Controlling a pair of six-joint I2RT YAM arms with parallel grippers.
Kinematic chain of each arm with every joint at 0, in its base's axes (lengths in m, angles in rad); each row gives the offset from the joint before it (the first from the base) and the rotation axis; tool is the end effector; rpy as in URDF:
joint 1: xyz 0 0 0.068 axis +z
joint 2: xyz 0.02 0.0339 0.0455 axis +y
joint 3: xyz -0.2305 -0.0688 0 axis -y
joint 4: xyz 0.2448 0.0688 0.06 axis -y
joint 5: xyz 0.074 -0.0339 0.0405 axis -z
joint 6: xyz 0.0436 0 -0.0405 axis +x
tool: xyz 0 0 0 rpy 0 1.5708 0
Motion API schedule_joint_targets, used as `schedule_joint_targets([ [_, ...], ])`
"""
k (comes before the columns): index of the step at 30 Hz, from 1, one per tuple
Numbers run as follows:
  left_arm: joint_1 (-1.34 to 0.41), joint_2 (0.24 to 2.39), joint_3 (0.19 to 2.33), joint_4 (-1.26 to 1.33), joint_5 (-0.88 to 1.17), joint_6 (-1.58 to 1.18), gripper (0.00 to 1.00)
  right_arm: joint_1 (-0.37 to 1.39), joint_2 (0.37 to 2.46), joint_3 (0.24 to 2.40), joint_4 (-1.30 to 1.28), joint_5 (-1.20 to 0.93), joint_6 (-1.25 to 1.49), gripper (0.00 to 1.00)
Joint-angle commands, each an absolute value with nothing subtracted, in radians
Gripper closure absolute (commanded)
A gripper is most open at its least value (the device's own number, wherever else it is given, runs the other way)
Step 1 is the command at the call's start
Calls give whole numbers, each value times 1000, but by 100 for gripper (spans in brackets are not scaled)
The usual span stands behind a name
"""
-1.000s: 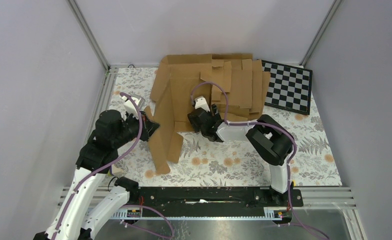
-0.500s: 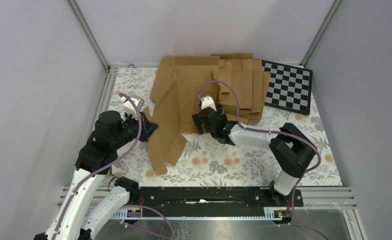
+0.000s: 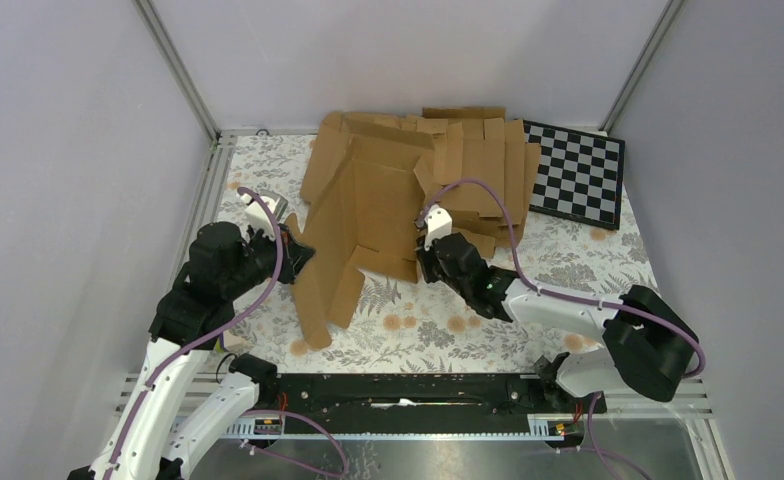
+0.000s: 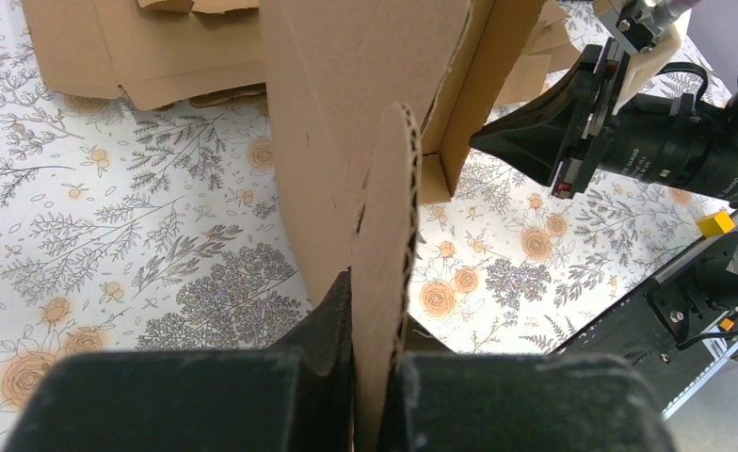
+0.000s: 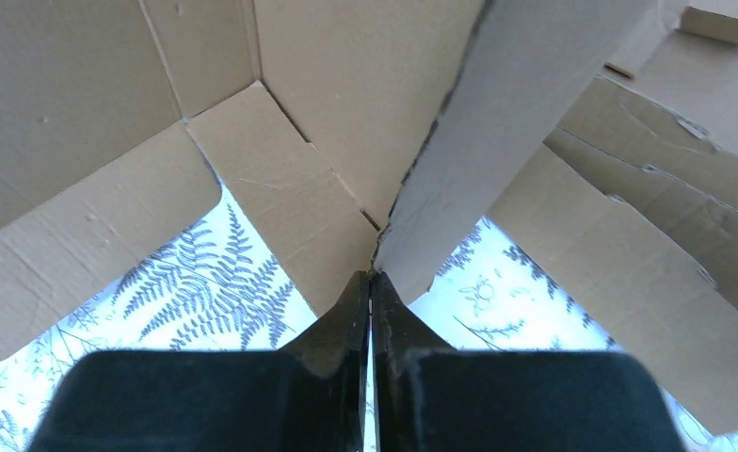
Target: Fold the paper box
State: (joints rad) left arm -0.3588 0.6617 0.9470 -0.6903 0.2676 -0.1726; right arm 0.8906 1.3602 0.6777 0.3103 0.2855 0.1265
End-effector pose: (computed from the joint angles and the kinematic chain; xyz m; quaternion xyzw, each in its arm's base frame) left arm 0.1484 -0.0680 0.3359 0.1500 0.8170 -0.2507 0.4971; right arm 0.2030 0.2314 0.1889 -0.2303 0.7883 0.1692 0.5449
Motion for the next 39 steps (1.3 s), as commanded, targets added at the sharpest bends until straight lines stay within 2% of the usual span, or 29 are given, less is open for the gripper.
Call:
schedule_joint_targets([
  [1, -362, 655, 985, -676, 275, -173, 100, 905, 1415, 764, 357, 169, 113, 100],
  [4, -362, 650, 990, -682, 273, -176, 100, 905, 1414, 779, 337, 264, 148, 100],
  [5, -362, 647, 992, -683, 270, -176, 100, 905, 1408, 774, 334, 320, 167, 91],
  [6, -361, 643, 995, -683, 267, -178, 100, 904, 1402, 767, 327, 362, 174, 78],
  [7, -362, 641, 997, -683, 262, -179, 100, 904, 1395, 764, 316, 394, 175, 52],
  [8, -362, 639, 999, -683, 260, -180, 100, 904, 1389, 761, 292, 419, 177, 33],
  [9, -362, 638, 1000, -683, 259, -182, 100, 904, 1381, 758, 275, 435, 181, 27],
  [15, -361, 638, 996, -683, 243, -193, 100, 904, 1237, 636, 246, 367, 193, 23],
  [17, -362, 635, 996, -681, 243, -193, 100, 904, 1170, 587, 251, 293, 198, 25],
  [20, -361, 632, 997, -680, 241, -187, 100, 904, 1127, 569, 229, 187, 210, 34],
  [21, -362, 631, 997, -676, 240, -184, 100, 905, 1137, 577, 223, 154, 209, 40],
  [22, -362, 629, 998, -673, 242, -182, 100, 905, 1151, 584, 223, 131, 208, 50],
  [24, -362, 623, 1001, -663, 245, -180, 100, 905, 1196, 606, 237, 120, 203, 82],
  [25, -362, 621, 1002, -658, 248, -179, 100, 905, 1223, 623, 247, 127, 203, 94],
  [26, -362, 618, 1003, -654, 249, -179, 100, 906, 1260, 647, 253, 135, 203, 100],
  [33, -362, 600, 986, -645, 230, -186, 100, 905, 1549, 840, 331, 171, 205, 100],
  [39, -362, 603, 993, -642, 255, -179, 100, 905, 1786, 1038, 301, 243, 139, 100],
])
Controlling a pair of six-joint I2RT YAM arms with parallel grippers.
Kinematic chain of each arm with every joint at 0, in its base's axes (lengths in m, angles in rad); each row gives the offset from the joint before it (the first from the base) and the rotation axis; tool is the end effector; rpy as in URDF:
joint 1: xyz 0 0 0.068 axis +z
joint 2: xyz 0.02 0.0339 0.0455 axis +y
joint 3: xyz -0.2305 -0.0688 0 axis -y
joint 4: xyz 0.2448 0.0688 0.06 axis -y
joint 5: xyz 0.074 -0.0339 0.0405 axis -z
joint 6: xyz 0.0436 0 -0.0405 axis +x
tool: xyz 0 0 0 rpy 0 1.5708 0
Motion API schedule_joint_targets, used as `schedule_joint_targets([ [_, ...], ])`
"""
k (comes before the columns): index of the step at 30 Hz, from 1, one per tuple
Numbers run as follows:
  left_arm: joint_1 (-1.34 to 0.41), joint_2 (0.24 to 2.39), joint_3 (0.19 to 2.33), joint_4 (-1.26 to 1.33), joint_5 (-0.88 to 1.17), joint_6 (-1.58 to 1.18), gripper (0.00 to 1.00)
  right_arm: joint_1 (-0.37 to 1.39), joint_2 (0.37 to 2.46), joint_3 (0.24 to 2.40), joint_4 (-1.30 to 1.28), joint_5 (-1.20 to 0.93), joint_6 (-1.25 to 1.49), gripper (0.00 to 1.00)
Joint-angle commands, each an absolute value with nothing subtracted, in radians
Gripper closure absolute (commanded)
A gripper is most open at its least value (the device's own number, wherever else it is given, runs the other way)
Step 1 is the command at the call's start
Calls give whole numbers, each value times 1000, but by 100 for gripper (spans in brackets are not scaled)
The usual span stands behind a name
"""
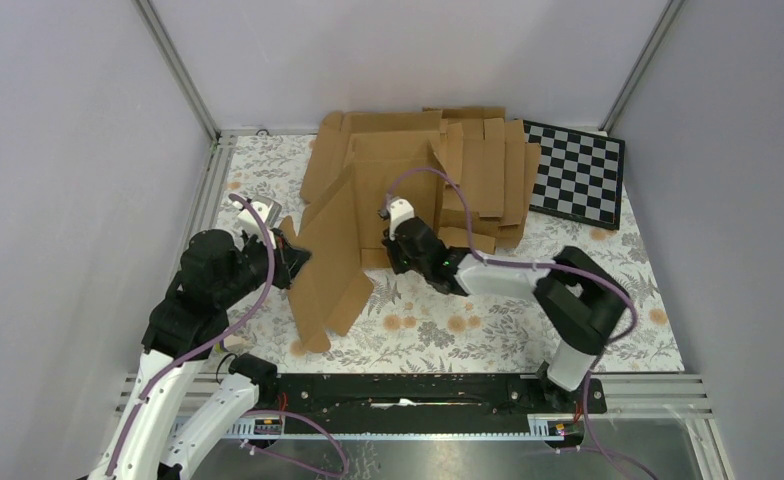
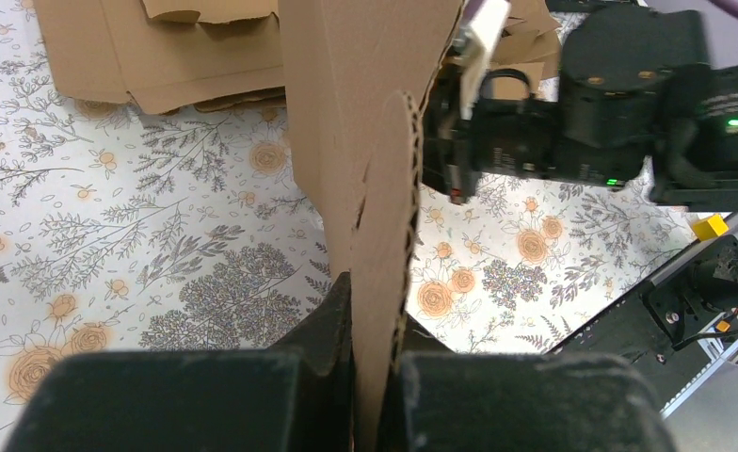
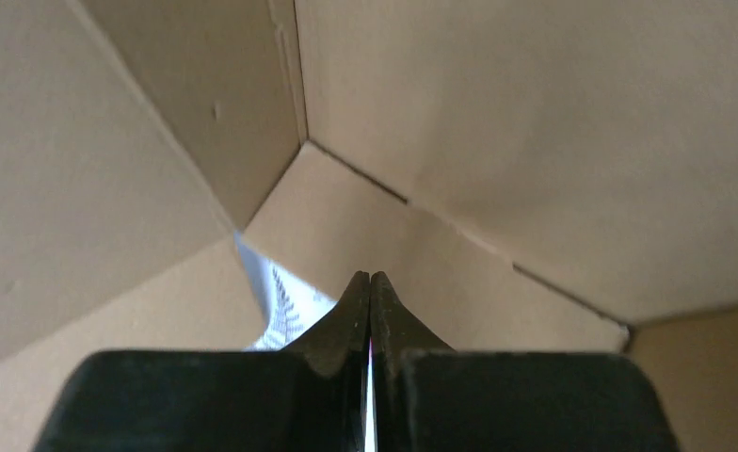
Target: Fold the paper box
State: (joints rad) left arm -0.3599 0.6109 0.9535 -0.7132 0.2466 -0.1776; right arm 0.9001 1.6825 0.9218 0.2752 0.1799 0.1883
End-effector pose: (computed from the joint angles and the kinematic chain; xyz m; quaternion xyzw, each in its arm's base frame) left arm 0.1366 -0.0628 0.3424 0.1437 0.8093 -0.2467 0.5134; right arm 0.2347 0.2833 0.1627 -0.2537 0.8156 0.2005 0.4798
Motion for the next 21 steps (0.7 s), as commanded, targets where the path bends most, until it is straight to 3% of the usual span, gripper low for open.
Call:
schedule_joint_targets([
  [1, -362, 605, 993, -643, 259, -175, 100, 904, 1817, 1059, 301, 252, 127, 100],
  [11, -362, 648, 997, -630, 285, -174, 100, 905, 2032, 1099, 318, 445, 140, 100],
  [21, -362, 691, 1016, -615, 300, -222, 100, 905, 1724, 1136, 162, 340, 65, 98],
])
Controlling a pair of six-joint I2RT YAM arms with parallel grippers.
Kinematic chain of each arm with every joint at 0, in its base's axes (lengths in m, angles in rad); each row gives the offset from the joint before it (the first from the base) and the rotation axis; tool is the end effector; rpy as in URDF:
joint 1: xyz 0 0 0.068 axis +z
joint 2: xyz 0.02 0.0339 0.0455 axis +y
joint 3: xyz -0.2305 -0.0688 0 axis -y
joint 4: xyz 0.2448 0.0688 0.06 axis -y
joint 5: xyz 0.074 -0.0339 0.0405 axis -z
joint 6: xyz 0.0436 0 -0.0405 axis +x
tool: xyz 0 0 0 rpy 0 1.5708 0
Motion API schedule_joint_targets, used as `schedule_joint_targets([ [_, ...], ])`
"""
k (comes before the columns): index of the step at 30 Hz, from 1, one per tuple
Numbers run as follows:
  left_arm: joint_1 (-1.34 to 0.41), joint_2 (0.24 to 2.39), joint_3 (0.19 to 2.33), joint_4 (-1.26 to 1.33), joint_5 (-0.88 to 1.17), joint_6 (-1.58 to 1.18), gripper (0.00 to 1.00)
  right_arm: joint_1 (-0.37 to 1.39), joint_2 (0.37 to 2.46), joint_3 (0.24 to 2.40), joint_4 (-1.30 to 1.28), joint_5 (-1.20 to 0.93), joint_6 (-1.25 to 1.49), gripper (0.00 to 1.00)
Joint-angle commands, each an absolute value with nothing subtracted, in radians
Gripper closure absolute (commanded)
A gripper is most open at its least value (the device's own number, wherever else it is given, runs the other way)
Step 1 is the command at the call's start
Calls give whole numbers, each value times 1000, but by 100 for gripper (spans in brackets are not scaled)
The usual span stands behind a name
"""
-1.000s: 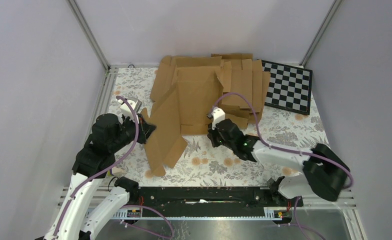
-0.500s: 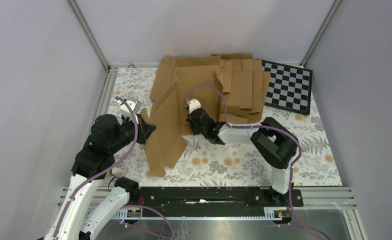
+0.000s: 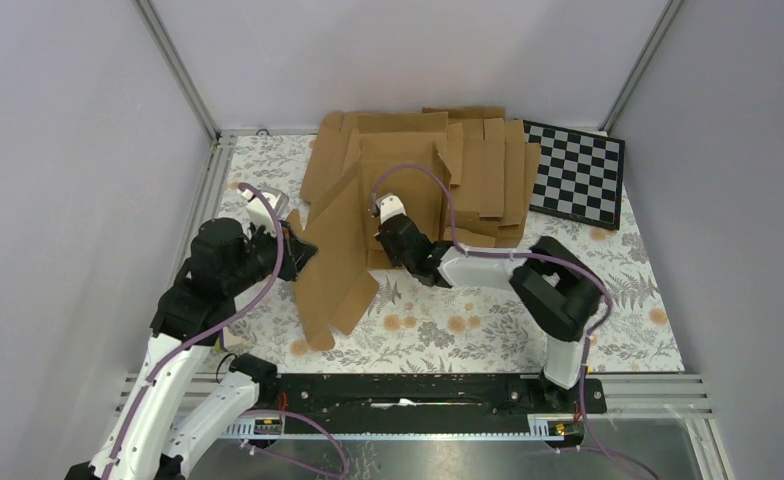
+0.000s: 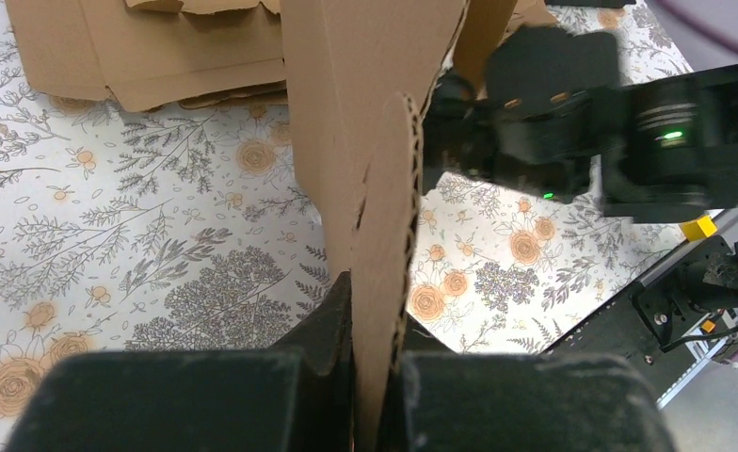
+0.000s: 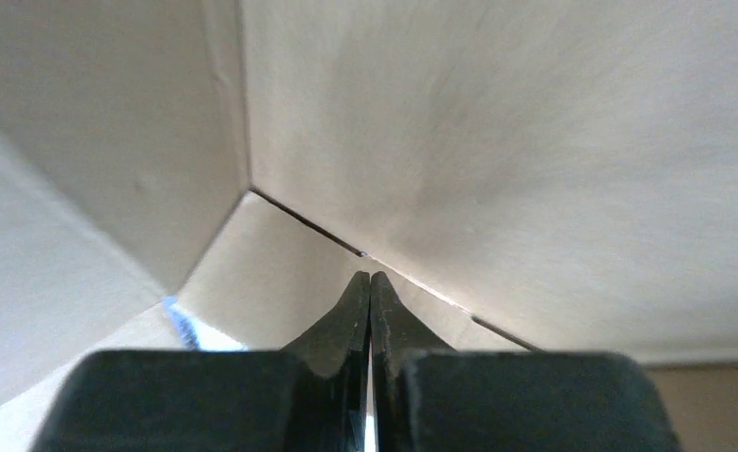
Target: Fold the paper box
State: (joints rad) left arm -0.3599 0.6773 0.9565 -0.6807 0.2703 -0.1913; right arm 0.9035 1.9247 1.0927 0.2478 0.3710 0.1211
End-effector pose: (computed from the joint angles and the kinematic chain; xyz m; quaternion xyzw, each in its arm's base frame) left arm 0.1512 -0.0693 0.3378 0.1437 0.8171 -0.2569 0.4957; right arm 0.2629 0.3081 0.1259 -0.2493 0.8336 0.0865 0.4853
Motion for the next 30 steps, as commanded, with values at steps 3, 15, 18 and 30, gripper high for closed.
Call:
schedule_joint_targets([
  [3, -362, 715, 1056, -643, 305, -223, 100, 892, 1617, 1151, 112, 262, 7, 63],
  [15, -362, 763, 1158, -775, 331, -233, 100, 730, 1379, 1308, -38, -82, -174, 1],
  [18, -362, 809, 1227, -856, 351, -194, 100, 686, 1423, 1439, -140, -71, -198, 0],
  [30, -367, 894, 1333, -1017, 441, -82, 100, 627, 1662, 1804, -345, -128, -383, 0],
])
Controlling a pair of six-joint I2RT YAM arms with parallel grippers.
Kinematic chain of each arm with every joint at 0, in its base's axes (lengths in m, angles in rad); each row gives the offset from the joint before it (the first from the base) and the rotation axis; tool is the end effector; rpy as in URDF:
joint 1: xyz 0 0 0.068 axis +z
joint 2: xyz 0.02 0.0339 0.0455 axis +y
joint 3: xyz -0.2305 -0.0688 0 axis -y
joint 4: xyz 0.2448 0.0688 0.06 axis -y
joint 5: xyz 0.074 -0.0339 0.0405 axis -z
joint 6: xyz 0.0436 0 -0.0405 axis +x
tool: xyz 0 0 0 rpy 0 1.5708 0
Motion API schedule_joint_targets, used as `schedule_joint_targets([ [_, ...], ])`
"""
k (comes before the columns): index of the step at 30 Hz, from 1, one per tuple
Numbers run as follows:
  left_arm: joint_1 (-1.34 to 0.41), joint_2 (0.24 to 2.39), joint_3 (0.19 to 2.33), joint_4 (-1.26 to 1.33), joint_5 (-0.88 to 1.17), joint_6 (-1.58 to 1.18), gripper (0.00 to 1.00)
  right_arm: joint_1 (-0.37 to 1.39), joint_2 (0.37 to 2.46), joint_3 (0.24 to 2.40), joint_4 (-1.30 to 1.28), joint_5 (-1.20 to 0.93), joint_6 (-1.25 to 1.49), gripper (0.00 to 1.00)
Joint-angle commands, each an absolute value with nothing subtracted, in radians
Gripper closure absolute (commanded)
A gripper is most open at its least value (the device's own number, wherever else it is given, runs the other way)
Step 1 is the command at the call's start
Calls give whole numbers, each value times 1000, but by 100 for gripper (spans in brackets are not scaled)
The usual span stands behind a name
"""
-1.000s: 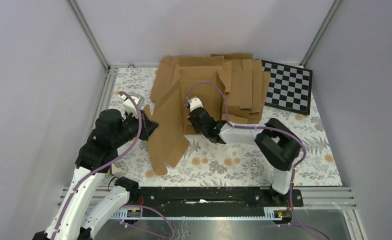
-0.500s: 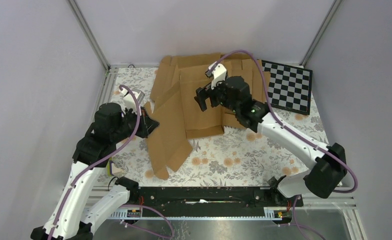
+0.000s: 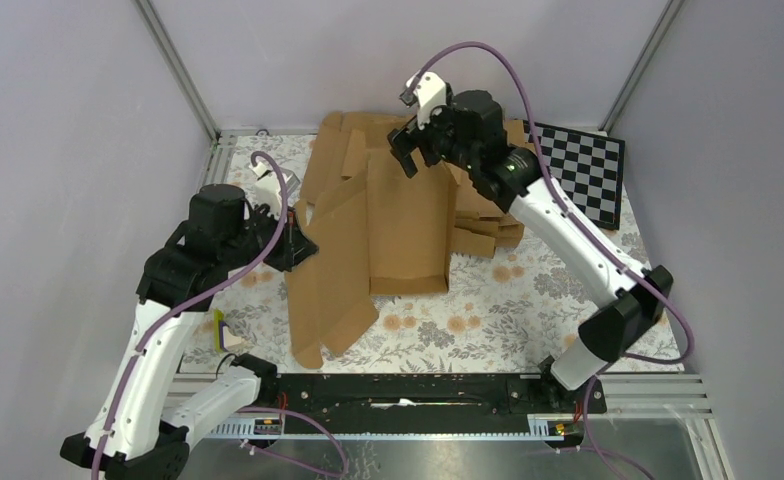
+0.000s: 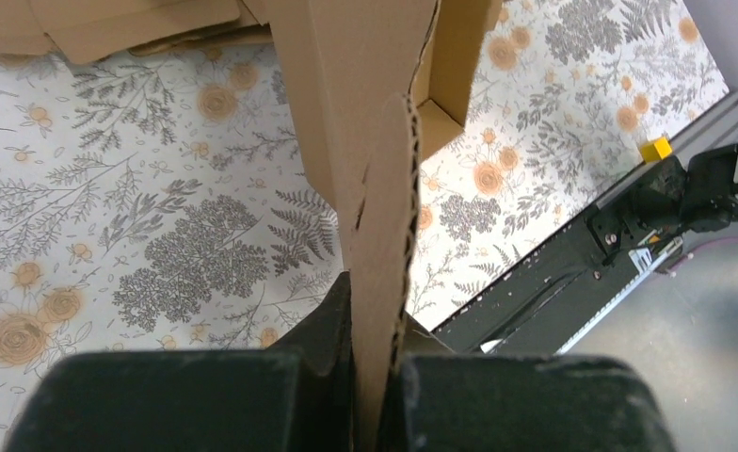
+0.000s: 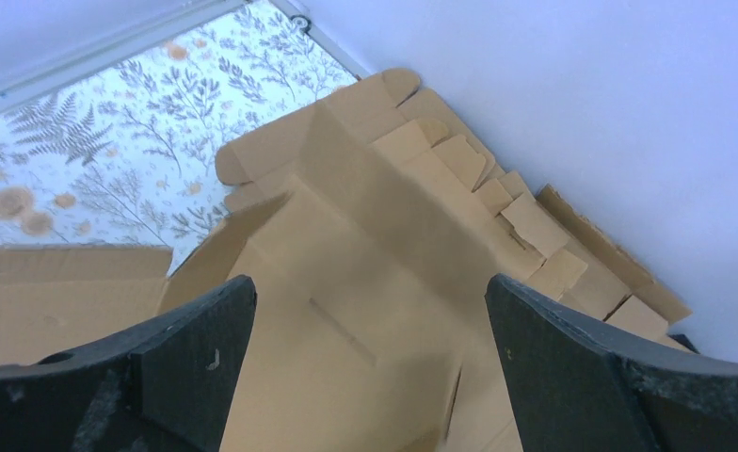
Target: Fold the paper box
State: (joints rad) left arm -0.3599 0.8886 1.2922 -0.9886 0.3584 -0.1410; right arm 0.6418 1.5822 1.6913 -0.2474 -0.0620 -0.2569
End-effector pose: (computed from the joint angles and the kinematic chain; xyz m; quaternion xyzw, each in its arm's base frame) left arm 0.1556 -0.0749 0.3803 0.1785 0.8525 -0.2675 0.4122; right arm 0.2994 0.2272 0.4141 -0.3458 0.6702 0.1485 0.6397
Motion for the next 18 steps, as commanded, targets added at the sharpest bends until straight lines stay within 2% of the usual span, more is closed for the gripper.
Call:
schedule_joint_targets([
  [1, -369, 894, 1332, -1017, 452, -75, 100, 622, 1691, 1842, -373, -138, -403, 0],
  [12, -379, 905, 1345, -1012, 404, -51, 100, 611, 1989, 2355, -860, -186, -438, 1],
  [18, -379, 897, 1333, -991, 361, -52, 100, 609, 1922, 2264, -909, -224, -428, 4],
])
